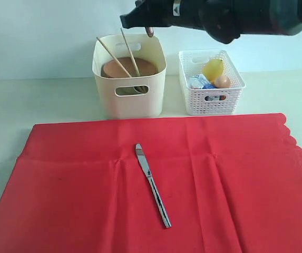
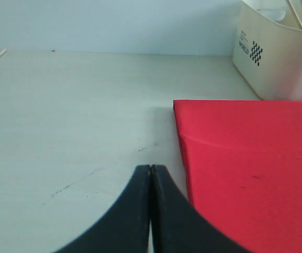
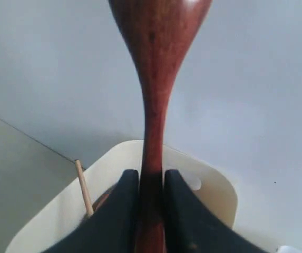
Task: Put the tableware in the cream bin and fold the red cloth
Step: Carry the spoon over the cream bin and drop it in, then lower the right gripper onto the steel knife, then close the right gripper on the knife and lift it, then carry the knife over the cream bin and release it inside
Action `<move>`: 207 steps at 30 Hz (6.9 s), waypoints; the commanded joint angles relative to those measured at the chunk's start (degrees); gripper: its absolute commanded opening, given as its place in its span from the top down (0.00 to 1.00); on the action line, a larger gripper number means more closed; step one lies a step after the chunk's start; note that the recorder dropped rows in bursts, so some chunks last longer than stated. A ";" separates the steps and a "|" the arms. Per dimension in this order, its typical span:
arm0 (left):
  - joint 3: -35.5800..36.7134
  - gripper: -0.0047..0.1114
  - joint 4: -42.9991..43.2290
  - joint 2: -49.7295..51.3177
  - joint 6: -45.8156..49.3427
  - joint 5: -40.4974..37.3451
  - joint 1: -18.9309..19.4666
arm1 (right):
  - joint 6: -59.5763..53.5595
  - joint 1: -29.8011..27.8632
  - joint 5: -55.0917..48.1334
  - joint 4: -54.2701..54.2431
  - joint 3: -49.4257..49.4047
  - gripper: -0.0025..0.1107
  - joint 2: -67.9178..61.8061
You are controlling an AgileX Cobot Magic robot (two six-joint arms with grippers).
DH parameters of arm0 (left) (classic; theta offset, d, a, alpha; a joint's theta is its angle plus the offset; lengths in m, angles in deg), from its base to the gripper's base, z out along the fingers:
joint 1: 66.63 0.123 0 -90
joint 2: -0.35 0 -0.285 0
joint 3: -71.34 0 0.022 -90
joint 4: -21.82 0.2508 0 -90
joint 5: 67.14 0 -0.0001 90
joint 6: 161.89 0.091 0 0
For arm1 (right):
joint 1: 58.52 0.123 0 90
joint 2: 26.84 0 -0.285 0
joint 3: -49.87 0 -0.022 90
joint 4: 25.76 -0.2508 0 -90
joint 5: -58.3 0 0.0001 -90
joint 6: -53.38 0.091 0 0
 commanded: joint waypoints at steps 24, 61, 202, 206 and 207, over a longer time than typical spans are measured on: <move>0.17 0.96 0.00 -0.38 0.21 0.74 -0.03 | -6.63 -2.26 10.78 0.68 -0.23 0.89 -16.07; 0.17 0.96 0.00 -0.38 0.21 0.74 -0.03 | -7.75 -2.16 -46.30 -10.10 -0.84 0.48 10.84; 0.17 0.96 0.00 -0.38 0.21 0.74 -0.03 | -1.10 -4.56 28.42 -4.55 -2.81 0.98 -14.27; 0.17 0.96 0.00 -0.38 0.21 0.74 -0.03 | -2.66 -4.68 28.42 -4.32 -1.38 0.98 -16.74; 0.17 0.96 0.00 -0.38 0.21 0.74 -0.03 | -2.69 -4.68 28.42 -3.50 -1.03 0.98 -17.27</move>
